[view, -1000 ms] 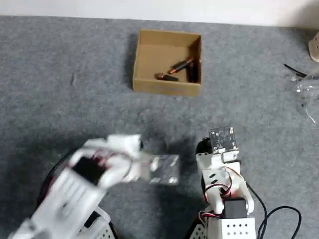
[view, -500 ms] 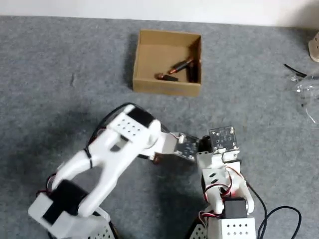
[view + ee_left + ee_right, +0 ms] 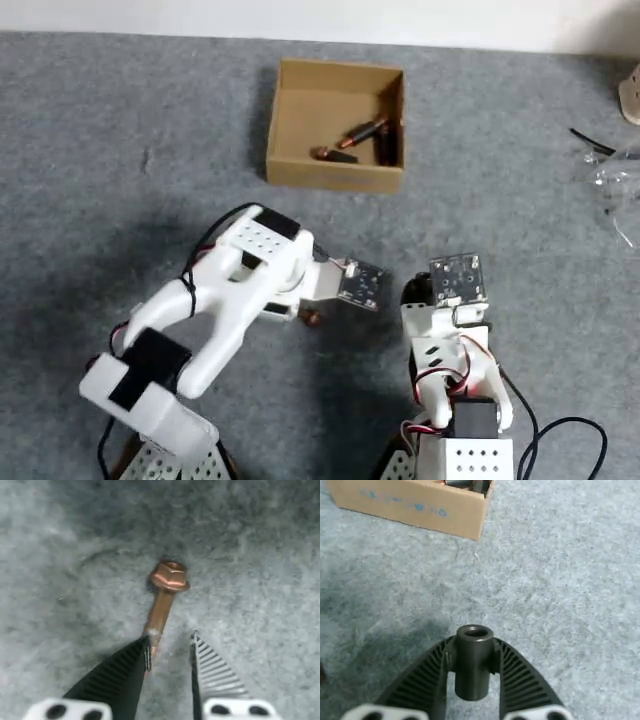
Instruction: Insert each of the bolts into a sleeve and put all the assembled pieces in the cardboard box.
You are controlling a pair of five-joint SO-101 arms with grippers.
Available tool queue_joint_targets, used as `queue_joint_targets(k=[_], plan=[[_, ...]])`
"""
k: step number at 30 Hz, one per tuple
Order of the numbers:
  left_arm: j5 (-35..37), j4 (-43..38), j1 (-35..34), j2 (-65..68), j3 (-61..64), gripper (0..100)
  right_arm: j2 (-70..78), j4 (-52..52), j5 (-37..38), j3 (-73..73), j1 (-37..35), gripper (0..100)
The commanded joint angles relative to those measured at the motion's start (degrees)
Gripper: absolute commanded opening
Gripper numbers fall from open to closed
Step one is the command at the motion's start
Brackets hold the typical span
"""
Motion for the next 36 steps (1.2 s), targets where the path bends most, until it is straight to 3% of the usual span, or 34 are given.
queue_joint_targets(k=[1, 17, 21, 28, 36], plan=[[-0.5, -2.1, 0.2, 2.9, -3.6, 13, -0.6, -2.2, -0.5, 2.4, 0.7, 0.4], [1.5, -2.0, -1.1, 9.6, -8.6, 12, -0.6, -2.2, -0.5, 2.4, 0.7, 0.4], [1.5, -2.0, -1.1, 9.6, -8.5, 1, -0.6, -2.2, -0.4, 2.4, 0.7, 0.4], [2.0, -2.0, -0.7, 9.5, -8.8, 1, -0.6, -2.2, -0.4, 2.5, 0.7, 0.4], [16.7, -5.5, -2.2, 3.3, -10.1, 1, -0.6, -2.3, -0.4, 2.5, 0.7, 0.4]])
